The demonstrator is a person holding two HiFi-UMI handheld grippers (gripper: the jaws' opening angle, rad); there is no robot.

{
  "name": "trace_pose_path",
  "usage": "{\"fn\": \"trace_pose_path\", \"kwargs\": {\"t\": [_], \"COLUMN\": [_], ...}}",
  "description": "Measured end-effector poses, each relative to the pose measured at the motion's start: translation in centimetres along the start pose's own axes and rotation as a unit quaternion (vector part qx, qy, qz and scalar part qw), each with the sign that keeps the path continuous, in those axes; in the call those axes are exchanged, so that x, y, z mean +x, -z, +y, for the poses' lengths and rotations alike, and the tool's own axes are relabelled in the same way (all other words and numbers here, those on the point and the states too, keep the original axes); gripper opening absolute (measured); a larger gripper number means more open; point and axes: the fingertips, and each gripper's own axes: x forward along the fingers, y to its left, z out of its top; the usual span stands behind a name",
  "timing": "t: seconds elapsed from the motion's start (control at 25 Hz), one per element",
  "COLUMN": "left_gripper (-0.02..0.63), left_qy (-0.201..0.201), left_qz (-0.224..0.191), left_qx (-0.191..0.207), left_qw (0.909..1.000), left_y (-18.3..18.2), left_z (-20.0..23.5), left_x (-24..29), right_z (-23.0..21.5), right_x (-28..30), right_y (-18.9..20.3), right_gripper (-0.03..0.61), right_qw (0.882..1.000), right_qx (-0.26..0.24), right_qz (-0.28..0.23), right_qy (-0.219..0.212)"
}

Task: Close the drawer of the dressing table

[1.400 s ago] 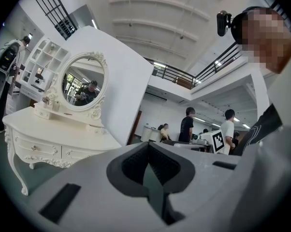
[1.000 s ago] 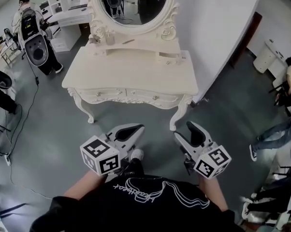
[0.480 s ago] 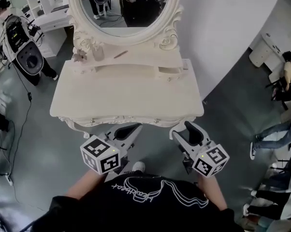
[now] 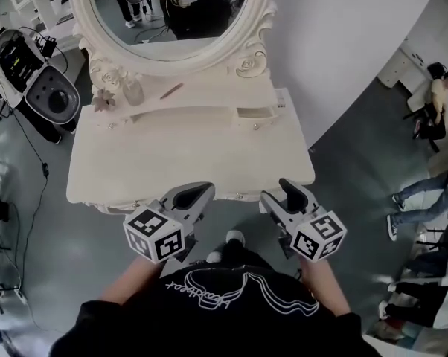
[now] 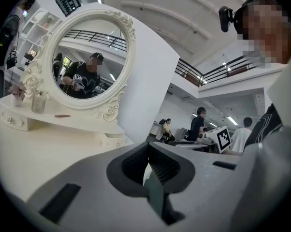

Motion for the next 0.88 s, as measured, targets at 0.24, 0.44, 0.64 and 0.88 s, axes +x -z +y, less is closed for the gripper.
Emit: {"fn": "trace_pose_path", "kwargs": {"t": [0.24,0.44,0.64,0.88], "left_gripper": [0.003,0.003,0.003,0.003], "left_qy": [-0.014,-0.033,-0.057,-0.077], "left_qz": [0.003,0.006,0.009,0.018], "left_qx": [-0.002,-0.017,-0.038,-0.050], "left_qw": [0.9999,0.9993,0.9976,0.9956], "left_y": [0.0,-0.4,-0.7,-0.7], "left_z": [1.8,4.3,7.1,10.1], "left_x": [2.5,4.7,7.0,9.1], "right_z": [-3.0,-6.3,-9.7,-12.9], "right_x": [2.7,5.6,9.0,12.8], "right_y": [0.5,1.2,2.3,3.5], "right_gripper": [0.241,0.239,0.238,0.233], "right_qw": [1.000,0.999,0.998,0.995], "right_qx": [0.005,0.015,0.021,0.009], "right_qz": [0.011,0.033,0.063,0.101], "right_qy": [-0.012,-0.016,-0.017,-0.015]}}
